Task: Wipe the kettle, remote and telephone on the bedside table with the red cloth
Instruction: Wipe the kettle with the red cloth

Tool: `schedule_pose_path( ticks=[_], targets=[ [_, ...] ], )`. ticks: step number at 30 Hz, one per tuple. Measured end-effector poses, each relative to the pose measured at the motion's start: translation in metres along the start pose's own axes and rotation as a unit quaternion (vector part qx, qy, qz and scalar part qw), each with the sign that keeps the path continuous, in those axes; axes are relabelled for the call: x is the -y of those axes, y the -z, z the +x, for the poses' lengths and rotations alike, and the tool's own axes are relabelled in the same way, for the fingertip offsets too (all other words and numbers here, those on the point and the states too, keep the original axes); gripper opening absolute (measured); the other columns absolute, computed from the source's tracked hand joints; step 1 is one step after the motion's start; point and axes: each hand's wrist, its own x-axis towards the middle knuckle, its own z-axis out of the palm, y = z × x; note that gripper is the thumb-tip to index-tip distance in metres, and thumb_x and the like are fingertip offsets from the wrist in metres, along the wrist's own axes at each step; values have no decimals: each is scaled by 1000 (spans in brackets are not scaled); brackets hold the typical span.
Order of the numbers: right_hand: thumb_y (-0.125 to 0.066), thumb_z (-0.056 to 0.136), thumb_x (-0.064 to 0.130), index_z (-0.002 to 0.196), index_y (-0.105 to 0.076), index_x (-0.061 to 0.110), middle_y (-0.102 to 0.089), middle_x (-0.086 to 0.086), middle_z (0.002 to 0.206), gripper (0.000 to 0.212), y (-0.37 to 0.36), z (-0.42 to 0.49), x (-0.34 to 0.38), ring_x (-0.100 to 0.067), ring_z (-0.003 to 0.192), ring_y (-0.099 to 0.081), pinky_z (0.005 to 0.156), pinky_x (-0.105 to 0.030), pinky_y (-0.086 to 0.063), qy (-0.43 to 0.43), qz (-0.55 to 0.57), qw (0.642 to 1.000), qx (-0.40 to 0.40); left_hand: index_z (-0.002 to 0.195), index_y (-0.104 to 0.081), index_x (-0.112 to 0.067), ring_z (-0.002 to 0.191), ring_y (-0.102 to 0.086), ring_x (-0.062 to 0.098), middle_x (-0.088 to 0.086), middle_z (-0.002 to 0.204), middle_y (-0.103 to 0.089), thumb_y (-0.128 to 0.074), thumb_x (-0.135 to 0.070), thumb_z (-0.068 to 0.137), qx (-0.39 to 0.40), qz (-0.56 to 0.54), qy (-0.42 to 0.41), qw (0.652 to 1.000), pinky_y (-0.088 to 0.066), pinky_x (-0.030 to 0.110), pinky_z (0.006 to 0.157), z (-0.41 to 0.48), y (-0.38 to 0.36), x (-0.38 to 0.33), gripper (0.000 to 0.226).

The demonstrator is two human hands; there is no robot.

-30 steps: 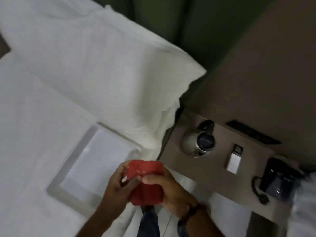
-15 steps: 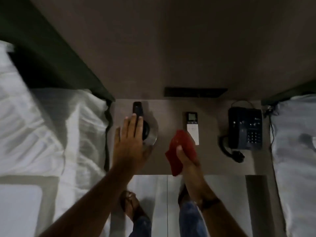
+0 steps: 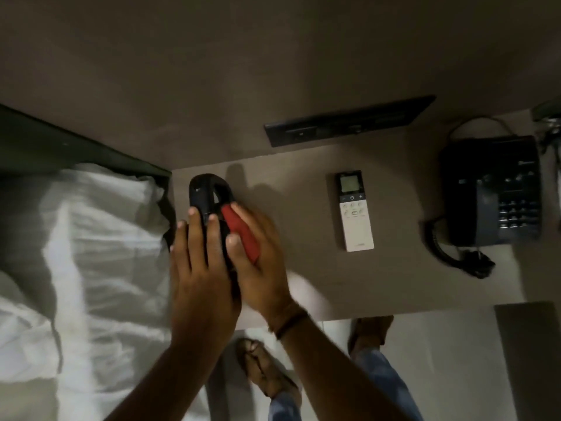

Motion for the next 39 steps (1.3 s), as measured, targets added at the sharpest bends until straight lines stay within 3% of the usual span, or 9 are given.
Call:
schedule_pose_path(
  ticks=[4, 11, 15, 18, 22, 28, 33, 37, 39],
  targets=[
    [-48, 104, 52, 143, -63, 25, -63, -2, 144, 50, 16, 49, -8, -19, 133, -62, 111, -52, -55, -35, 57, 997, 38, 169, -14, -10, 162, -18, 48, 24, 177, -13, -86, -35, 82, 4, 5, 4, 1000, -31, 66, 126, 2, 1, 0, 115],
    [-42, 99, 72, 164, -28, 43, -26, 5, 174, 73, -8, -50, -26, -21, 160, -31, 123, -59, -39, -51, 108, 993, 9, 168, -21, -5, 161, -21, 50, 26, 176, -16, -74, -34, 92, 8, 12, 10, 1000, -37, 70, 121, 2, 3, -1, 97],
    [-45, 102, 66, 149, -56, 28, -56, -3, 154, 61, 10, 27, -15, -21, 144, -54, 117, -56, -48, 17, 35, 999, 37, 169, -17, -9, 161, -20, 48, 24, 177, -14, -84, -35, 85, 10, 8, 5, 1000, -34, 69, 123, 3, 2, -1, 110],
    [-54, 105, 49, 139, -66, 18, -69, -9, 141, 48, 16, 71, -20, -27, 130, -66, 111, -57, -54, -90, 63, 992, 61, 169, -16, -11, 161, -19, 48, 21, 177, -12, -88, -34, 81, 7, -2, 8, 1000, -32, 70, 124, 2, 3, -1, 117],
    [-49, 111, 35, 145, -61, 13, -67, -12, 142, 42, 9, 45, -43, -27, 128, -68, 110, -55, -56, -189, 181, 965, -29, 169, -15, -9, 162, -18, 47, 22, 178, -11, -89, -34, 79, 10, 7, 6, 1000, -31, 69, 125, 2, 4, -2, 119],
    [-47, 109, 43, 152, -52, 27, -69, -11, 144, 46, -20, -34, -16, -26, 122, -74, 88, -33, -66, -295, 371, 866, -156, 169, -18, -6, 162, -19, 48, 25, 177, -13, -81, -41, 85, 13, 12, 2, 1000, -26, 68, 127, 2, 2, -2, 111],
    [-58, 90, 66, 142, -62, 23, -76, -18, 133, 67, 52, -61, 15, -37, 124, -71, 115, -57, -51, -402, 379, 819, -152, 169, -19, -8, 164, -15, 46, 23, 178, -10, -57, -61, 95, 9, -5, 0, 1000, -17, 73, 127, -2, 8, -1, 99],
    [-77, 77, 51, 122, -65, 40, -74, -12, 130, 48, 149, -62, 38, -39, 118, -73, 97, -58, -62, -358, 279, 878, -155, 168, -22, -19, 169, 1, 25, 3, 182, 0, -43, -66, 98, -46, -104, -51, 992, 5, 51, 134, -19, -7, -46, 87],
    [-82, 70, 49, 116, -65, 47, -75, -3, 126, 49, 188, -48, 54, -27, 112, -76, 86, -46, -66, -311, 180, 921, -149, 169, -20, -22, 169, 2, 20, -3, 182, -1, -41, -68, 101, -16, -175, -52, 983, 0, 46, 135, -29, -34, -91, 85]
  ],
)
